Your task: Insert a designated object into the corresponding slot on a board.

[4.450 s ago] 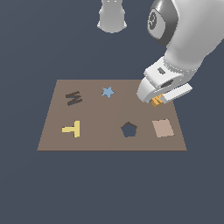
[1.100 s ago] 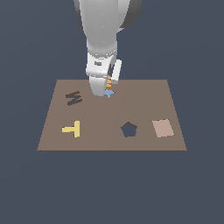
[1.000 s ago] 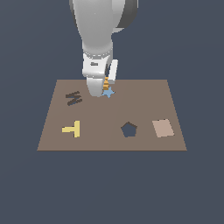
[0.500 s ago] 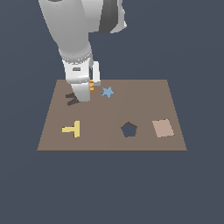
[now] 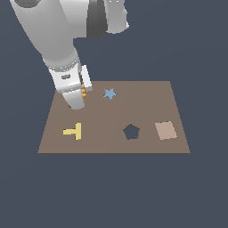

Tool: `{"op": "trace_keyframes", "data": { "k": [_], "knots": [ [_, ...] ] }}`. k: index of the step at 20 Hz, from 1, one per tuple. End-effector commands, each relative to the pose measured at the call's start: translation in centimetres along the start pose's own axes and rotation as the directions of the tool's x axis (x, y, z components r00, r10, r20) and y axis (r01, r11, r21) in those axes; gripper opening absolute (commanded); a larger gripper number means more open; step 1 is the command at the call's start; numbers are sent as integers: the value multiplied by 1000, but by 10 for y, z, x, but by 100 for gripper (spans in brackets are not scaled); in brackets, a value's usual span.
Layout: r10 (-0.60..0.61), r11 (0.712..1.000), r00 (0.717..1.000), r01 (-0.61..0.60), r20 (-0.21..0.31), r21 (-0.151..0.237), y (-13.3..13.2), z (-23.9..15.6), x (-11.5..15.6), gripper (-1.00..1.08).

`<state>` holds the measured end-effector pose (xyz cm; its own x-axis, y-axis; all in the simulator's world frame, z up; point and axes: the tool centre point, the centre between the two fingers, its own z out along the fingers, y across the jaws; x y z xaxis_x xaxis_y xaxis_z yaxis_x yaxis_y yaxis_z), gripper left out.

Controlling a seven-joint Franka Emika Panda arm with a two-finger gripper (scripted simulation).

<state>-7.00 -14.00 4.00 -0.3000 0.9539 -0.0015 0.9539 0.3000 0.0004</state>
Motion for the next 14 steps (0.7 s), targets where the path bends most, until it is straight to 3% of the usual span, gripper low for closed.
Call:
{"op": "trace_keyframes", "data": {
  "k": [1, 14],
  "knots": [
    [-35, 999, 999, 35, 0, 0, 4, 0, -7, -100],
    [-97, 995, 995, 97, 0, 0, 12, -1, -20, -100]
  ]
}}
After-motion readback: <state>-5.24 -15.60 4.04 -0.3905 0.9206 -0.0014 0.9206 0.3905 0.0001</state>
